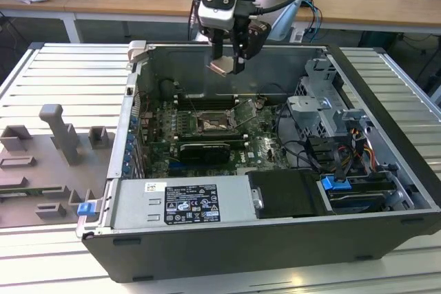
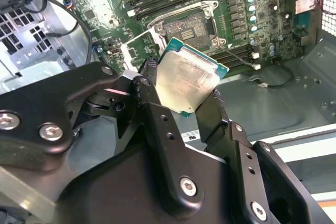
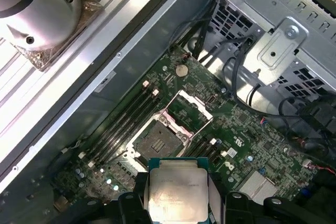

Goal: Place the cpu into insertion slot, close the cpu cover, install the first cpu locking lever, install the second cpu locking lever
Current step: 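Place the cpu into insertion slot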

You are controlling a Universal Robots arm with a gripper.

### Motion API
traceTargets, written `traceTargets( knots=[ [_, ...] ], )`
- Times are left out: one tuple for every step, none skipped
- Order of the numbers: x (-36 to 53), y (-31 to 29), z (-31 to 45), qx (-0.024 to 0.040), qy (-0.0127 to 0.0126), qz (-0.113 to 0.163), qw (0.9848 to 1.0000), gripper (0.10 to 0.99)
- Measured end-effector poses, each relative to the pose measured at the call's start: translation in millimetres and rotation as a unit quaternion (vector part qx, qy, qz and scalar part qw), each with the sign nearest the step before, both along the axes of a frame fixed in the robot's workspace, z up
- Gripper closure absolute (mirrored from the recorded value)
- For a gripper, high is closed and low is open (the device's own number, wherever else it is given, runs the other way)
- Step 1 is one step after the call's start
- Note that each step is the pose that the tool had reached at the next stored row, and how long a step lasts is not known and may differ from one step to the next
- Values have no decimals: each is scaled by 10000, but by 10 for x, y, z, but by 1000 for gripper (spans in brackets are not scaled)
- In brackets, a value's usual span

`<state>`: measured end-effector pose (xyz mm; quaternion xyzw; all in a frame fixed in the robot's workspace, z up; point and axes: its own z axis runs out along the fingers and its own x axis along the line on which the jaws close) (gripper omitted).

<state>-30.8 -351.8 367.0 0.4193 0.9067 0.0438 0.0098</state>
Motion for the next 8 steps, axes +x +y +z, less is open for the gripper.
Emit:
traceTargets(
  knots=[
    [0,0,-3,-1,0,-15,10000,549],
    [0,0,-5,-1,1,-18,10000,549],
    [0,0,-9,0,0,-20,10000,549],
    [0,0,-12,0,0,-22,10000,549],
    [0,0,-16,-1,0,-22,10000,549],
    [0,0,-19,-1,0,-22,10000,549],
    [0,0,-24,-1,0,-22,10000,549],
    [0,0,-27,-2,0,-22,10000,549]
  ],
)
